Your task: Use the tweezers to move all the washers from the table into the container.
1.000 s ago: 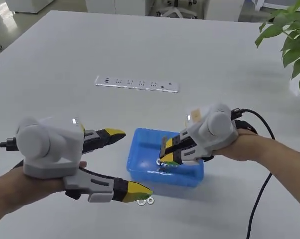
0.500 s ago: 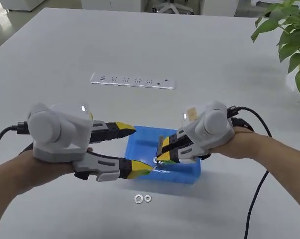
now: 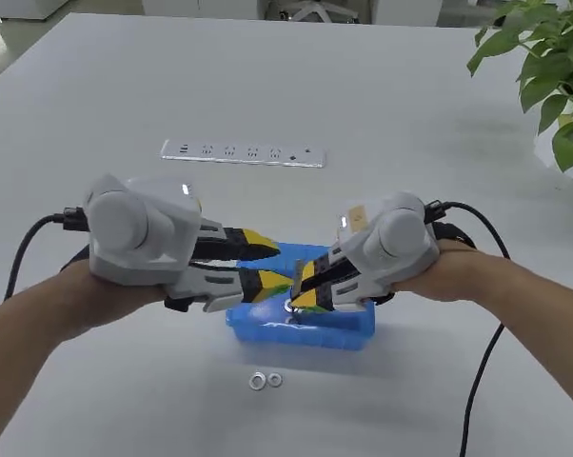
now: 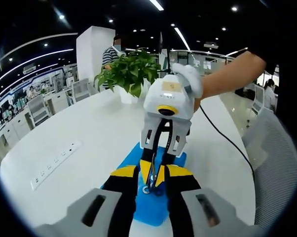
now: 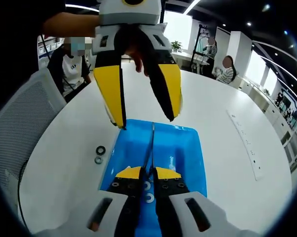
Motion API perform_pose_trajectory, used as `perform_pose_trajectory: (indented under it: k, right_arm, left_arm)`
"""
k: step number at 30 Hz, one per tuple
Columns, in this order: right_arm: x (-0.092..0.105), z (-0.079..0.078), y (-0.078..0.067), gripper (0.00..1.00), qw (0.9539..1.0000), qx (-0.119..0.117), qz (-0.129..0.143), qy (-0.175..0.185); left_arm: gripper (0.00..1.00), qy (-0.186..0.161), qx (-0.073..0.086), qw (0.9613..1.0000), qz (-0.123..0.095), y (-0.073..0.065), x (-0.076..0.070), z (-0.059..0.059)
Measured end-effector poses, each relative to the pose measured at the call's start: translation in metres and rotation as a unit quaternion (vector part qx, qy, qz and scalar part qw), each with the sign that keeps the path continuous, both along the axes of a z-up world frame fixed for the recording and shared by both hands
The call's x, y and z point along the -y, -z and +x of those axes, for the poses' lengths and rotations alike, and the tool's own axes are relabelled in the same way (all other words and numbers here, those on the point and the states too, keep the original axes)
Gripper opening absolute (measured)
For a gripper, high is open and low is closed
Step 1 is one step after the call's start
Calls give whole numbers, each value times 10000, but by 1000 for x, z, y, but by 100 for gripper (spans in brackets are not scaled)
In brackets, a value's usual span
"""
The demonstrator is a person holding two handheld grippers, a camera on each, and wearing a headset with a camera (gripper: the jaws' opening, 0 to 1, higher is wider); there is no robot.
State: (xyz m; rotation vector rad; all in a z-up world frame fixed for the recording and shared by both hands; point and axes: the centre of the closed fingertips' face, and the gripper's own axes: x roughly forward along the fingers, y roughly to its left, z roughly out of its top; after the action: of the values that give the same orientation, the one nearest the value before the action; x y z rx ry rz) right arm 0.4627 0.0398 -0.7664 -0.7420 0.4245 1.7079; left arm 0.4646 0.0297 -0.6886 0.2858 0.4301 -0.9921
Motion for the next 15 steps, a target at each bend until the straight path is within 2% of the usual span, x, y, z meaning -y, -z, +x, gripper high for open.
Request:
perform_pose_trajectory:
  k: [8, 15]
  right_arm:
    - [0, 0, 0, 10, 10000, 52, -21, -43]
    - [-1, -1, 1, 10, 9999, 90, -38, -87]
  left_arm:
    - [17, 232, -17, 9997, 53, 5, 10, 3]
    - [10, 297, -29, 9995, 89, 5, 11, 4]
